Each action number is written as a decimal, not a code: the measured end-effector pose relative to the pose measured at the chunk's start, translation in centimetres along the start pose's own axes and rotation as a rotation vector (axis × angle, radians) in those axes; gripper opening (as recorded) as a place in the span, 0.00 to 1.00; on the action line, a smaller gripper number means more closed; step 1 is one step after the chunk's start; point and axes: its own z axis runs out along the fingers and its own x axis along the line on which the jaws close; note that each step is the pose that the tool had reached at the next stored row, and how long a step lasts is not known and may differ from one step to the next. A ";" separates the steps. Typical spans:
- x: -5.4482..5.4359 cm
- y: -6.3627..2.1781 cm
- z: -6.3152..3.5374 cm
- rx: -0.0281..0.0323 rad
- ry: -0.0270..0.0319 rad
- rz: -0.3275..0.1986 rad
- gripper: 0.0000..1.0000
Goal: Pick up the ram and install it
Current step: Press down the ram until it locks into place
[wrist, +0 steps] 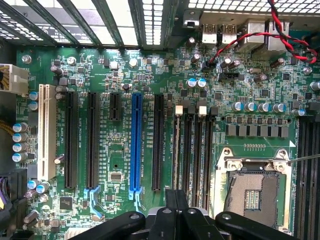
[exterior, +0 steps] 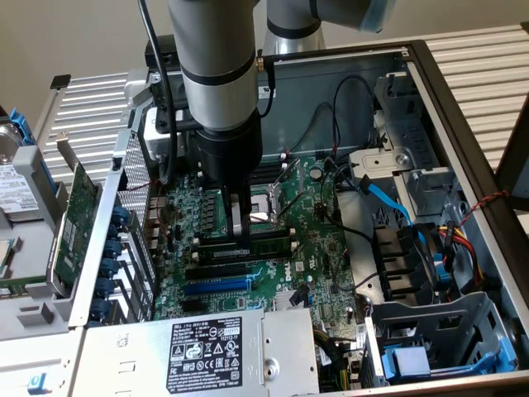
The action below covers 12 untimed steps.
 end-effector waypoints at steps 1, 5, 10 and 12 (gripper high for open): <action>0.0 0.00 0.00 0.0001 -0.0002 0.000 0.11; 0.0 0.00 0.00 0.0000 -0.0016 0.000 0.11; 0.0 0.00 0.00 0.0000 -0.0046 0.000 0.11; 0.0 0.00 0.00 0.0002 -0.0057 0.000 0.11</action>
